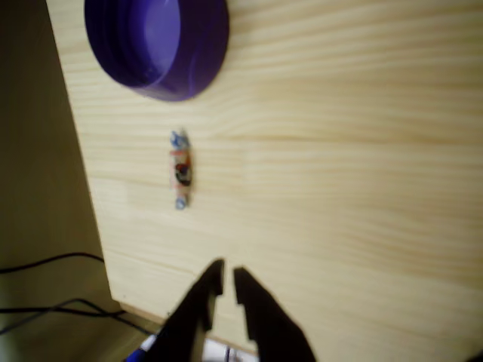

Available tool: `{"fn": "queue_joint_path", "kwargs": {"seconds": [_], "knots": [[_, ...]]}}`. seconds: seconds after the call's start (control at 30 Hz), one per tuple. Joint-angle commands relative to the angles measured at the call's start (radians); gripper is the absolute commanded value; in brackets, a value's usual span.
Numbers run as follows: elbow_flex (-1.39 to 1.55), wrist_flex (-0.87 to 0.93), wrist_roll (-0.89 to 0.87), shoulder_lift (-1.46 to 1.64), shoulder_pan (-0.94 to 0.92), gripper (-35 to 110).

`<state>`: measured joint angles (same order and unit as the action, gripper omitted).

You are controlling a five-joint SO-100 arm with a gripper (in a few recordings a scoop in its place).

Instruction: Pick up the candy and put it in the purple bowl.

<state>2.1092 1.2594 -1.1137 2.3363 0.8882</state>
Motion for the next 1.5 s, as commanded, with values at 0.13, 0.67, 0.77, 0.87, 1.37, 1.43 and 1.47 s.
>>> {"fn": "queue_joint_path", "kwargs": {"seconds": [0.13,0.67,0.77,0.87,1.37,1.43,1.47], "knots": [[-0.032,-0.072,-0.163,-0.149,0.127,2],[-0.440,-0.084,-0.255,-0.592,0.291,13],[-0.480,-0.089,-0.264,-0.624,0.308,13],[-0.522,-0.100,-0.261,-0.683,0.319,14],[-0.615,-0.190,-0.143,-0.798,0.279,19],[-0.600,-0.232,-0.130,-0.795,0.276,19],[-0.606,-0.239,-0.126,-0.802,0.276,19]]}}
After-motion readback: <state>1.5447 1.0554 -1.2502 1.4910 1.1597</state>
